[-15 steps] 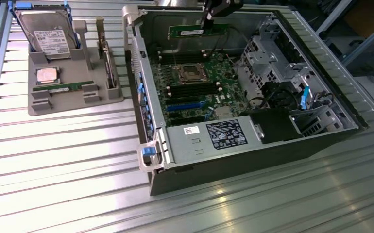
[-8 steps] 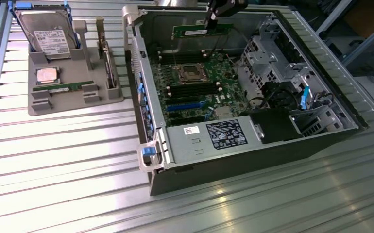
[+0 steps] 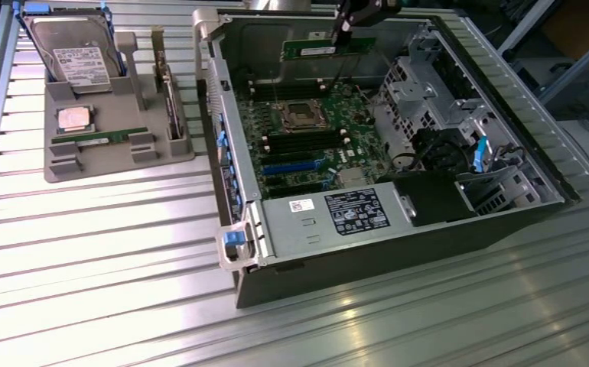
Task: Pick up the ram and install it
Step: 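Pick up the ram and move it above insertion slot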
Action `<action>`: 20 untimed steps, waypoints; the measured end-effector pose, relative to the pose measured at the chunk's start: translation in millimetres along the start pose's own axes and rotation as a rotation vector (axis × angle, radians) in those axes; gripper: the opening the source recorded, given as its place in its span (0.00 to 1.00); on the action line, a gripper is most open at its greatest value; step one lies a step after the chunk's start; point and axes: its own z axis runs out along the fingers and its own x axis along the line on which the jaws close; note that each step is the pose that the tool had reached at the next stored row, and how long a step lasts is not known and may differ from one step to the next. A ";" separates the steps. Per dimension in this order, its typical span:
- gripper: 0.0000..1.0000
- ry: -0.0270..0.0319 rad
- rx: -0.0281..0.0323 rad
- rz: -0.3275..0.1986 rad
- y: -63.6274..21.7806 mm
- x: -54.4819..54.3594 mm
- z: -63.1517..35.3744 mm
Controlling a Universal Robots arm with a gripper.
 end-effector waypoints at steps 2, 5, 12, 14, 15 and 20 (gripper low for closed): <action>0.12 0.0001 0.0000 0.000 -3.3 0.2 -0.1; 0.12 0.0002 0.0000 0.000 -10.9 0.7 -0.5; 0.12 0.0005 -0.0001 0.000 -32.5 2.1 -1.5; 0.12 0.0006 0.0000 0.000 -40.3 2.6 -1.9; 0.12 0.0005 0.0000 0.000 -44.4 2.9 -2.0; 0.12 0.0007 -0.0001 0.000 -54.5 3.5 -2.5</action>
